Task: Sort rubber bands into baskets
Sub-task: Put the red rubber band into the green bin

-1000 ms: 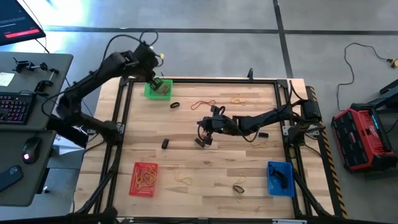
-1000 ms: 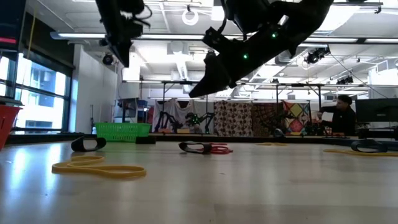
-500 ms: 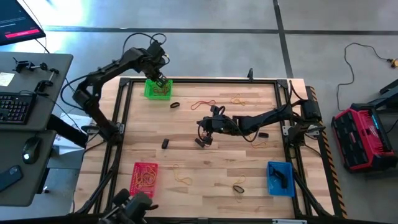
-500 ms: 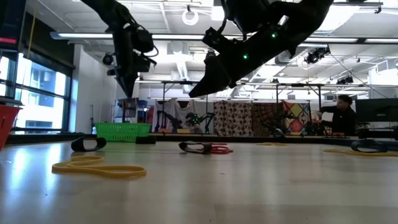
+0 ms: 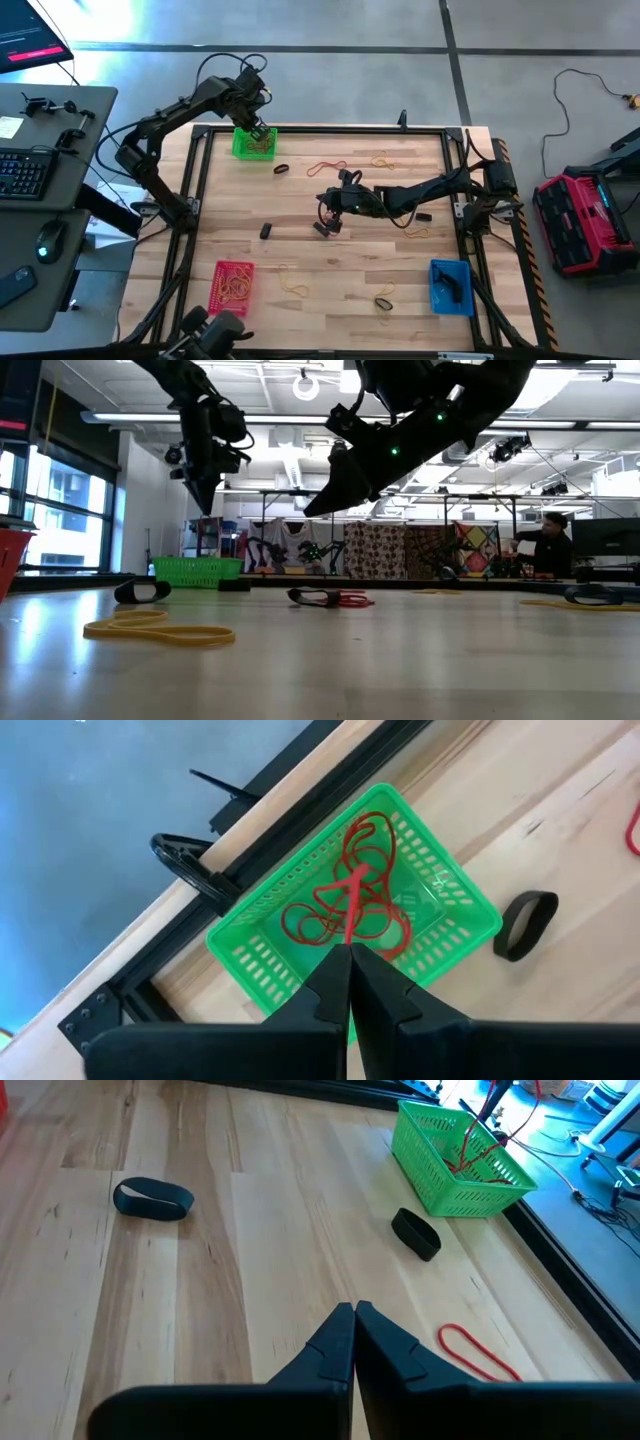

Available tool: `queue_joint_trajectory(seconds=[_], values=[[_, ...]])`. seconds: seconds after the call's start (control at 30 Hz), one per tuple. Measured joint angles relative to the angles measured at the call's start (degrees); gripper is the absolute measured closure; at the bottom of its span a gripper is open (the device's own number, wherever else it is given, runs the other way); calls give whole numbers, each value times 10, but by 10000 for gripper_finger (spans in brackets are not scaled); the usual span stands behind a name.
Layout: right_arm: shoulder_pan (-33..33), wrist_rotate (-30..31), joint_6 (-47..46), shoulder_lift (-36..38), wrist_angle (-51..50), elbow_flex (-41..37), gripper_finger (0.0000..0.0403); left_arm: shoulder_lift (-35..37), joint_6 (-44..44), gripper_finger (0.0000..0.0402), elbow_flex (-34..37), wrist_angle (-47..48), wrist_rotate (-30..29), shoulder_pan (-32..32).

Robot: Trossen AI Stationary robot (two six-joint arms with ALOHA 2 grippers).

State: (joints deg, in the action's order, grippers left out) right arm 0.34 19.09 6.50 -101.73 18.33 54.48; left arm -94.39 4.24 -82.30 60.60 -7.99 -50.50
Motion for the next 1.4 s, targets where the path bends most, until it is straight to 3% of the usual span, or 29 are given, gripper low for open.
queue_joint_trajectory(seconds=[0.3,0.73,0.97,1.17,1.4], values=[[0,0,0,0,0,0,403,0,-7,401,3,-11,0,3],[0,1,6,0,0,0,403,0,-10,401,136,-141,4,7],[-9,74,-41,0,0,0,403,0,3,401,158,-162,14,7],[-43,15,-78,0,-1,0,403,0,5,401,171,-183,15,7],[-60,8,-76,0,-1,0,403,0,14,382,171,-184,15,7]])
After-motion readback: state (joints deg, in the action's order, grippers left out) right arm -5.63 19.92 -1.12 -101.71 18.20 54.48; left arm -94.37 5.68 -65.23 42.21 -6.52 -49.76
